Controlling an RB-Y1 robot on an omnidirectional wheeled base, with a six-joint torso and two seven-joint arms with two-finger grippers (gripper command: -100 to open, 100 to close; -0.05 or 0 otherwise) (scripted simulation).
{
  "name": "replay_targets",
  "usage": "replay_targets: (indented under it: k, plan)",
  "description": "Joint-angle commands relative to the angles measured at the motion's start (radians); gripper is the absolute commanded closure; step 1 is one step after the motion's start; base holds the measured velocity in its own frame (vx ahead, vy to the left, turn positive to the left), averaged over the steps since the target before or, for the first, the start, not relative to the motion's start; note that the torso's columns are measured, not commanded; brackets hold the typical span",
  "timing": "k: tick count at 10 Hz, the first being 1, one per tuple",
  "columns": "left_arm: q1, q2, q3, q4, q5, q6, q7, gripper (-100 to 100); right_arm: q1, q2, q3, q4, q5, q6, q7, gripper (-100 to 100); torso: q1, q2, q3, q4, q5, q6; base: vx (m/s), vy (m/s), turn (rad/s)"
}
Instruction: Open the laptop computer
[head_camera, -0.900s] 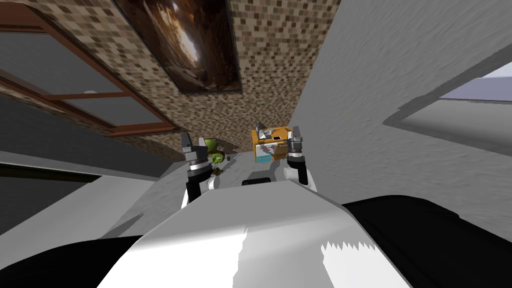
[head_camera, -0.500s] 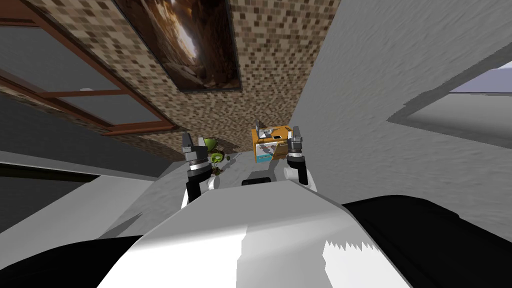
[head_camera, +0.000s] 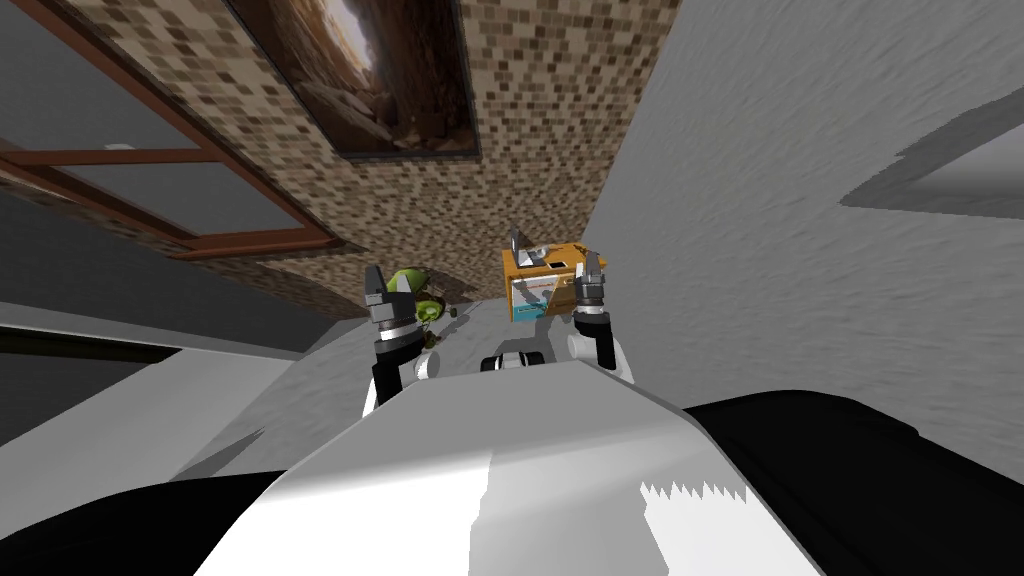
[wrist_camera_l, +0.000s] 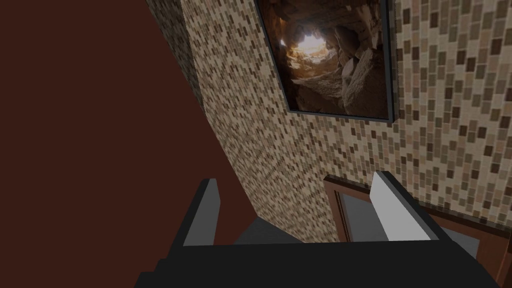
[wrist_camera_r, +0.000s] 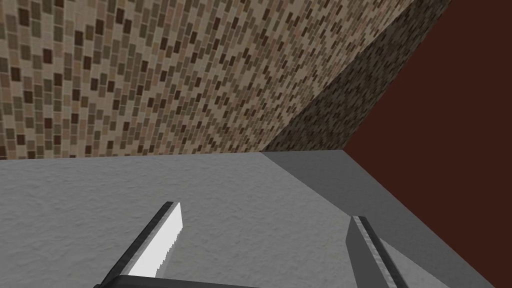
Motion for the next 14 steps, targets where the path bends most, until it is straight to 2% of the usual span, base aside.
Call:
replay_targets:
  k: [1,3,8,9,14]
  plan:
    - [0.000,0.000,0.000,0.000,0.000,0.000,0.000,0,0.005,-0.034,-0.010,0.001,0.010,0.000,0.002,-100,0.000,0.074,-0.148,0.074,0.000,0.000,0.027,0.026,0.002]
    - [0.000,0.000,0.000,0.000,0.000,0.000,0.000,0,0.016,-0.087,-0.033,0.002,0.033,0.001,0.009,-100,0.003,0.115,-0.237,0.116,0.001,0.000,0.054,0.084,-0.002]
    - [0.000,0.000,0.000,0.000,0.000,0.000,0.000,0,0.062,-0.239,-0.129,0.007,0.131,0.008,0.040,-100,0.000,0.119,-0.242,0.120,0.000,0.000,0.109,0.148,-0.006]
    - [0.000,0.000,0.000,0.000,0.000,0.000,0.000,0,0.062,-0.246,-0.129,0.007,0.131,0.008,0.040,-100,0.001,0.120,-0.242,0.121,0.000,0.000,0.070,0.128,-0.006]
    - [0.000,0.000,0.000,0.000,0.000,0.000,0.000,0,0.117,-0.403,-0.238,0.015,0.249,0.021,0.088,-100,0.000,0.118,-0.243,0.120,0.000,0.000,0.112,0.157,-0.010]
